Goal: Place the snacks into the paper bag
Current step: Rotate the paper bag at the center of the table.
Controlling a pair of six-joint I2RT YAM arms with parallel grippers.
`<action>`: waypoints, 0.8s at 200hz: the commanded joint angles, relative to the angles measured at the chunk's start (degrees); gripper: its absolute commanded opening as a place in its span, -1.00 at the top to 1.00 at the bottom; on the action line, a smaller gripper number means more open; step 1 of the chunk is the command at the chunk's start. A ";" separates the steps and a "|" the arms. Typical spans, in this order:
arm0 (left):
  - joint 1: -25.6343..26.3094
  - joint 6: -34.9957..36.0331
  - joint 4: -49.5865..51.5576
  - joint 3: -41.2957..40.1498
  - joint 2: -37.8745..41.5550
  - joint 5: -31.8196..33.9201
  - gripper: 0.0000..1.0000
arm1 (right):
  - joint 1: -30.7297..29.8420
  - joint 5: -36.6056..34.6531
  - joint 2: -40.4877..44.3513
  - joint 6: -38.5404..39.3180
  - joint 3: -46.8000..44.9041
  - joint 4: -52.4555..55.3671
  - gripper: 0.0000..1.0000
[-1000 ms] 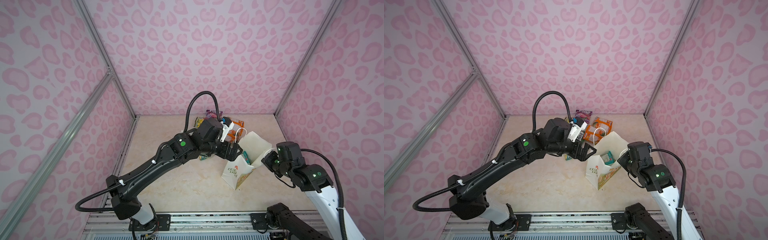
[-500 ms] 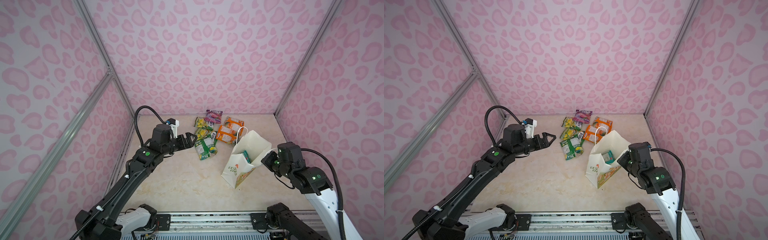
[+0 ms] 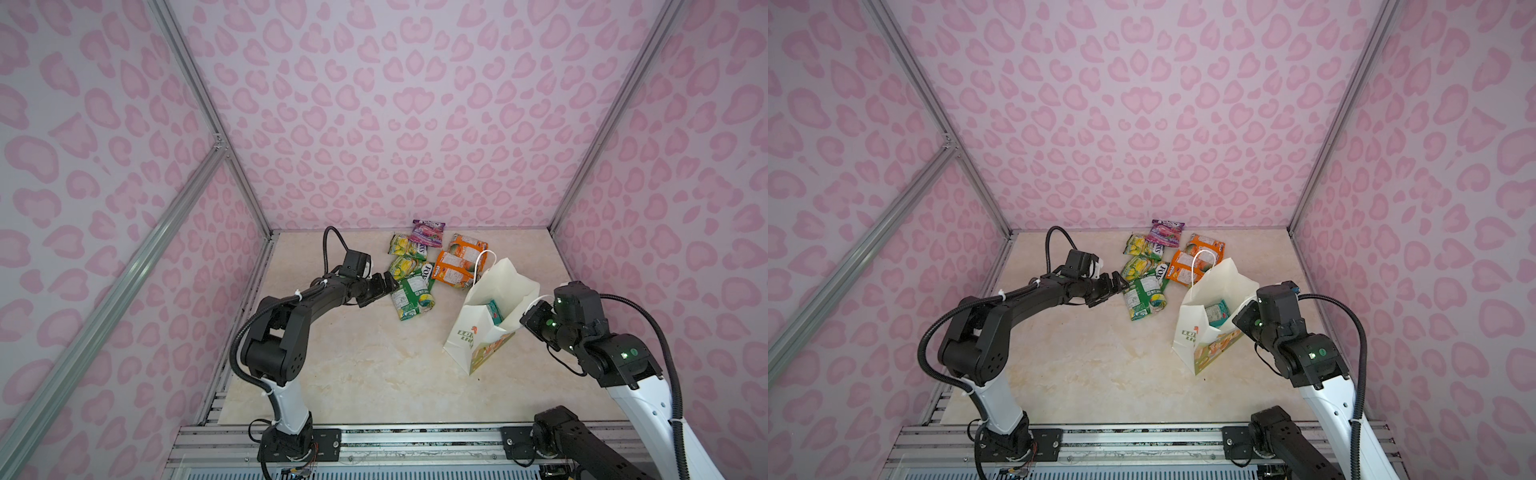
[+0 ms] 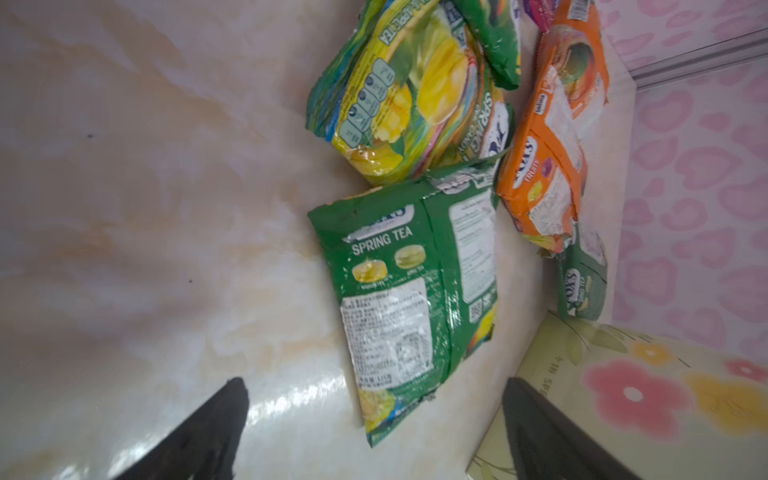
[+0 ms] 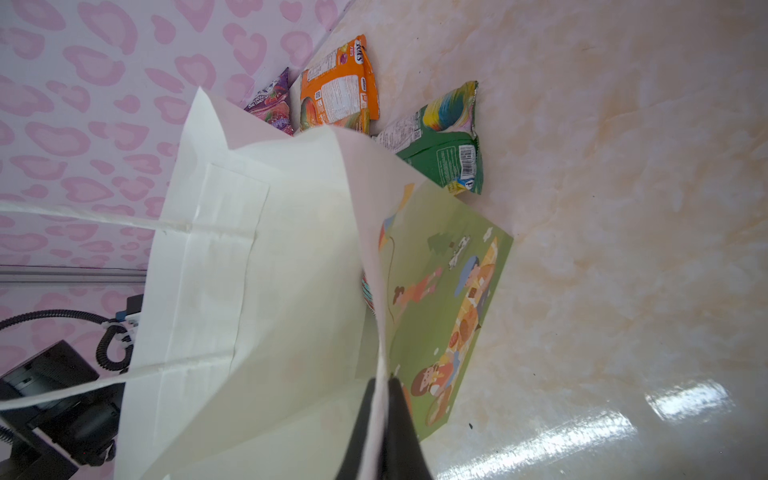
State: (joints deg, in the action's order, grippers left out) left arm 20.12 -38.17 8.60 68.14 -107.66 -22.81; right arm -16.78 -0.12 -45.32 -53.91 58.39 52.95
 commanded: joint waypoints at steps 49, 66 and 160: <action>2.01 -2.61 -8.64 4.64 -10.98 -2.88 -0.99 | -0.04 1.52 2.06 -0.05 -2.40 -2.67 1.00; 2.62 -4.06 -10.48 4.45 -12.08 -3.99 -0.95 | -0.01 1.73 2.20 -0.05 -2.72 -2.67 1.00; 4.79 -7.00 -11.76 2.44 -14.13 -1.69 -0.44 | 0.10 2.67 1.29 0.23 -3.56 -4.25 1.00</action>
State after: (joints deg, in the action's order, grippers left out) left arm 24.49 -44.12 -10.52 71.26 -120.22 -26.70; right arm -16.78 1.80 -43.97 -53.95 55.44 49.17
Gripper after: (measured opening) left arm 0.759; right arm 0.049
